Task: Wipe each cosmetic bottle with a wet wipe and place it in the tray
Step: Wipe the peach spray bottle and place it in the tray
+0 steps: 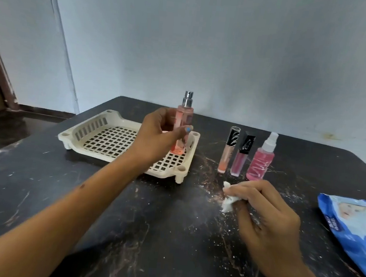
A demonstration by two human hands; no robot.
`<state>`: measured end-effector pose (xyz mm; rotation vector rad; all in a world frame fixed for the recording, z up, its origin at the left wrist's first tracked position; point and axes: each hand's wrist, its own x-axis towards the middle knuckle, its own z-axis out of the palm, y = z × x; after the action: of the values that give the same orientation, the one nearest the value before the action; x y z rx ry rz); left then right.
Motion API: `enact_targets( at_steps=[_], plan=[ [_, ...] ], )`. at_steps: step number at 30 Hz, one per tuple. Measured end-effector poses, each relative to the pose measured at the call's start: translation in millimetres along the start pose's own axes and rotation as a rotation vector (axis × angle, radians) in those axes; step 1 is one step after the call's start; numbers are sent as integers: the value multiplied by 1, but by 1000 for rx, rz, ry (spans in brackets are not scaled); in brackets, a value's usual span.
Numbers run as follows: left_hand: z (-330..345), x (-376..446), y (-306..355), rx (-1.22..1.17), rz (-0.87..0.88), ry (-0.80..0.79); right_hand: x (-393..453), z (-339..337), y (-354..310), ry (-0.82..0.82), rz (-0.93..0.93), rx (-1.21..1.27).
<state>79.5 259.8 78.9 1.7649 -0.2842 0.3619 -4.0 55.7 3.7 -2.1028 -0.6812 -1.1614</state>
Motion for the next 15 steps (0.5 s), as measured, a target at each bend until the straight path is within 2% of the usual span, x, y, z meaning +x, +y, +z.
enact_targets(
  at_steps=[6,15],
  plan=[
    [-23,36,-45,321,34,57,-1,0,2,-47,17,21],
    [-19,54,-65,396,7,-16,-2,0,3,-72,37,15]
  ],
)
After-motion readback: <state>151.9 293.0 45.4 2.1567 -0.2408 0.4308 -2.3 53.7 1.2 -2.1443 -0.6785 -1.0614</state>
